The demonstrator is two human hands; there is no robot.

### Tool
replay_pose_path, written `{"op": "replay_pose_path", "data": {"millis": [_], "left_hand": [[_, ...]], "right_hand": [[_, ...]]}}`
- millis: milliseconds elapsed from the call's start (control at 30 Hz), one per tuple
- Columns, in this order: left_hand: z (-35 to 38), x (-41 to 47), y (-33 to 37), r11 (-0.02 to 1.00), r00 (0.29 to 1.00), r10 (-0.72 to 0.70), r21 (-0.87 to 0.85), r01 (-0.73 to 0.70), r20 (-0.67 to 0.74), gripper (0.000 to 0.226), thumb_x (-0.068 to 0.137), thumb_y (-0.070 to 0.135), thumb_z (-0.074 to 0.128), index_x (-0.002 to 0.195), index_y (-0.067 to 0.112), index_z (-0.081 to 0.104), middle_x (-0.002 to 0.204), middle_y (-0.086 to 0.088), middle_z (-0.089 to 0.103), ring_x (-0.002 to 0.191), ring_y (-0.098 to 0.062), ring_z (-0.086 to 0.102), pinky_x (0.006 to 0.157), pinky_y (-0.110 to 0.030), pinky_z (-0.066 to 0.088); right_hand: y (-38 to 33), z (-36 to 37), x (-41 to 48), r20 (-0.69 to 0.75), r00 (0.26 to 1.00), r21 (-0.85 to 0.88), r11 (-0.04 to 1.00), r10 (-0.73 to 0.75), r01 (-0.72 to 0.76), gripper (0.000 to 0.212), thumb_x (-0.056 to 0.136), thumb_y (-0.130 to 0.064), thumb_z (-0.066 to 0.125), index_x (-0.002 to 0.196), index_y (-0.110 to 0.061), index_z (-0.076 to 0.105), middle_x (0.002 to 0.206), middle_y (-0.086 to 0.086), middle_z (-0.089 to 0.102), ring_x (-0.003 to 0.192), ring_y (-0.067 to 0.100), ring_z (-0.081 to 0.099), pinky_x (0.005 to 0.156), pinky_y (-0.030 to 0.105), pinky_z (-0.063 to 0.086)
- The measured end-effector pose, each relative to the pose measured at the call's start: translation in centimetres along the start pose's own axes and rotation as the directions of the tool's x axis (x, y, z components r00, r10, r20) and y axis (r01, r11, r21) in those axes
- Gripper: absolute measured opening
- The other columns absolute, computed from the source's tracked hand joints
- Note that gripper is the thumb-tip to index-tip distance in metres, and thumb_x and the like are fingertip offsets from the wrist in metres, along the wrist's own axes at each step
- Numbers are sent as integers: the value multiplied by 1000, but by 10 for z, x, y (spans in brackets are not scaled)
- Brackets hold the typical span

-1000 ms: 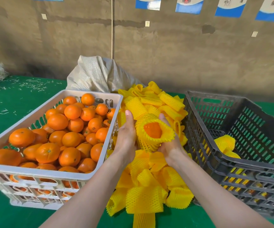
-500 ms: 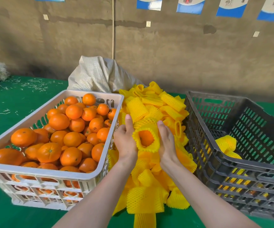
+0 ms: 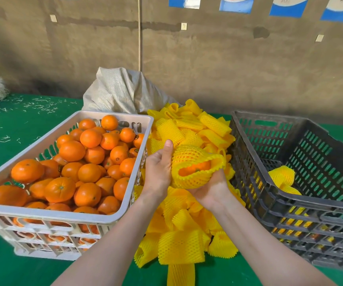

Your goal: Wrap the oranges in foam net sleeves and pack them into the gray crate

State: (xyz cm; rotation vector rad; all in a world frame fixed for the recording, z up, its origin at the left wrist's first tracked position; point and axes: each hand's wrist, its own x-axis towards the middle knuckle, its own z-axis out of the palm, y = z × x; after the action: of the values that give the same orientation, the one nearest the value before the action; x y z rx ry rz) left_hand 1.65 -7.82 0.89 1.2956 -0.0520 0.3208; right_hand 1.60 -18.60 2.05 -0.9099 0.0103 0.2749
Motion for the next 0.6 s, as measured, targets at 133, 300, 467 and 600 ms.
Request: {"op": "replay_pose_path", "data": {"millis": [133, 300, 467, 600], "left_hand": [[-3, -1, 3, 997, 996, -57, -43, 60, 61, 56, 83, 52, 45, 79, -2, 60, 76, -21, 61, 72, -29, 59, 64, -32, 49], [-9, -2, 10, 982, 978, -160, 121, 144, 137, 36, 93, 46, 44, 87, 16, 62, 92, -9, 63, 85, -22, 58, 76, -33, 47], [-11, 3, 22, 881, 801, -457, 73, 467, 388, 37, 64, 74, 55, 92, 51, 62, 92, 21, 68, 86, -8, 67, 67, -42, 59], [0, 4, 13, 855, 822, -453, -93, 510, 346, 50, 57, 58, 72, 100, 34, 62, 84, 9, 75, 76, -13, 72, 56, -33, 57]], "right_hand": [[-2, -4, 0, -13, 997, -57, 996, -73, 72, 47, 93, -29, 41, 59, -20, 73, 66, 1, 68, 61, 12, 66, 55, 19, 52], [-11, -7, 2, -51, 990, -220, 969, -128, 114, 41, 93, -33, 47, 62, -25, 74, 68, -5, 70, 65, 10, 67, 60, 24, 53], [-25, -6, 6, -123, 981, -491, 868, -151, 72, 20, 91, -41, 52, 88, -28, 67, 92, -1, 72, 88, 18, 67, 83, 37, 51], [-24, -1, 10, -221, 899, -688, 714, -378, 131, 43, 93, -46, 47, 90, -8, 67, 95, 15, 68, 94, 31, 62, 89, 47, 47]]}}
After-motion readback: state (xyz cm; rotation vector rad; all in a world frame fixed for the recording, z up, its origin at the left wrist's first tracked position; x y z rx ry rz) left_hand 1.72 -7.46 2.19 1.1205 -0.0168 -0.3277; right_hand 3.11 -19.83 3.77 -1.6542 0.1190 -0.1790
